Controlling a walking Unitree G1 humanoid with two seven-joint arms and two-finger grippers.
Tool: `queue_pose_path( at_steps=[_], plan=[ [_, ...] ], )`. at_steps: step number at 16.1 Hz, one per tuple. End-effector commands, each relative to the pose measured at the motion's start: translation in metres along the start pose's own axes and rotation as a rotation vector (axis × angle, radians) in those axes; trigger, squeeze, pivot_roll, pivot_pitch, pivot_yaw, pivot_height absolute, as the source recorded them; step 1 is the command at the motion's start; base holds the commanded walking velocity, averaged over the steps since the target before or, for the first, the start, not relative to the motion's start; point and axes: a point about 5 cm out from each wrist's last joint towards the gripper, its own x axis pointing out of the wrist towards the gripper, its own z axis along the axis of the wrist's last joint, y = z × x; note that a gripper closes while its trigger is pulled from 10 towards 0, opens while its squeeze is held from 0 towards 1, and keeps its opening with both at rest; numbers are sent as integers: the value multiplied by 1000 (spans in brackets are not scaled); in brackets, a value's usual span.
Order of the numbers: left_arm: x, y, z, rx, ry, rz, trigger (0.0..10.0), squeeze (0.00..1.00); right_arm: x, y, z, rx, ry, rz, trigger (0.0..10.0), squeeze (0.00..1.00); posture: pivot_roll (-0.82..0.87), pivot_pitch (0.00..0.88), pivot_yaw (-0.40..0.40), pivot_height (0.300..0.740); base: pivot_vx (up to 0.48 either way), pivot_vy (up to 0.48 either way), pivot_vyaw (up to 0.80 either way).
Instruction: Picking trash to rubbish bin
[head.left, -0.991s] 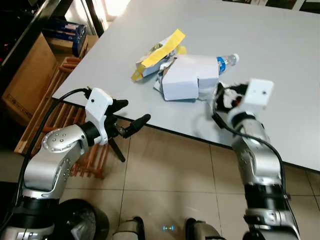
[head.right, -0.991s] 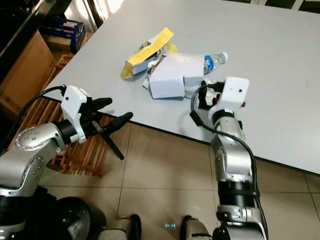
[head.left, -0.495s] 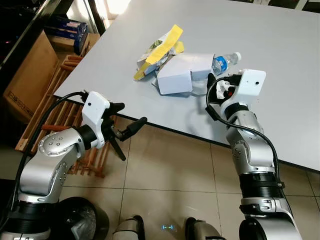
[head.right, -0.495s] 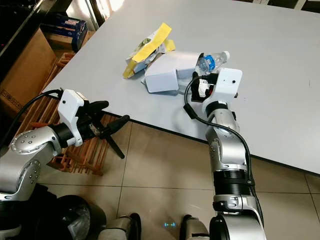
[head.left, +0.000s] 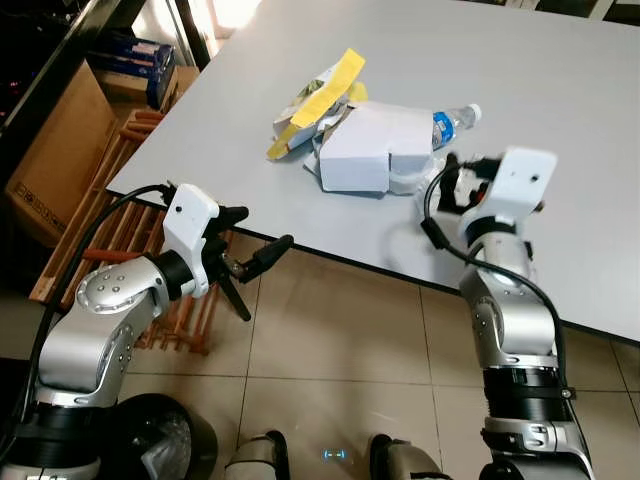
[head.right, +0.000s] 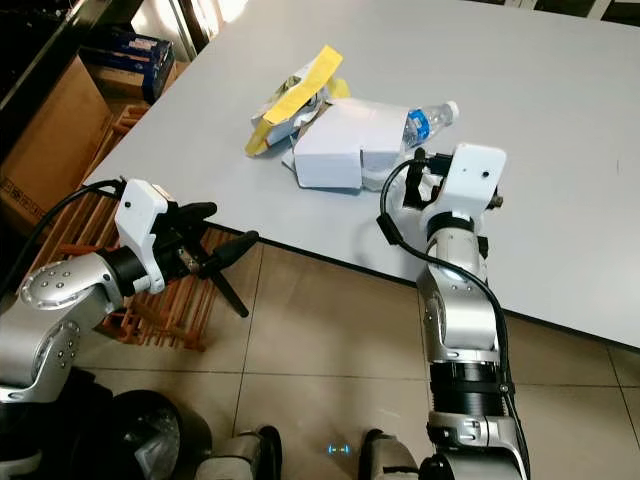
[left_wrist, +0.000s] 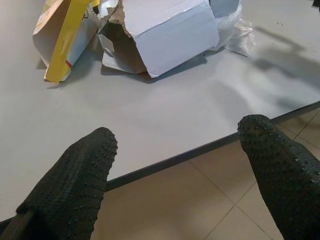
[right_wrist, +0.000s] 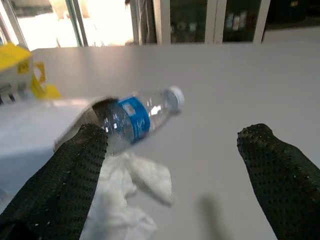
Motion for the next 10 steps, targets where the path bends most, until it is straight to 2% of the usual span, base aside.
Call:
queue_pose_path(
  at_steps=[1, 4, 5, 6, 8, 10],
  plan=[
    [-3, 3, 1, 16, 8, 10, 10000, 0, 3, 6, 14, 7, -69, 25, 10000, 0, 179, 230, 56, 740, 0, 0, 0],
    [-4, 3, 1, 18, 9, 12, 10000, 0, 11, 5, 35, 1, -155, 12, 10000, 0, 188, 230, 52, 740, 0, 0, 0],
    [-5, 2, 0, 17, 12, 14, 10000, 0, 14, 9, 43, 16, -181, 25, 10000, 0, 190, 230, 51, 740, 0, 0, 0],
    [-6, 2, 0, 17, 13, 15, 10000, 0, 15, 10, 44, 21, -182, 31, 10000, 0, 190, 230, 51, 740, 0, 0, 0],
    [-5, 2, 0, 18, 14, 17, 10000, 0, 19, 26, 37, 95, -123, 91, 10000, 0, 198, 228, 46, 740, 0, 0, 0],
    [-6, 3, 0, 21, 14, 20, 10000, 0, 20, 31, 35, 117, -105, 93, 10000, 0, 204, 230, 44, 740, 0, 0, 0]
  ],
)
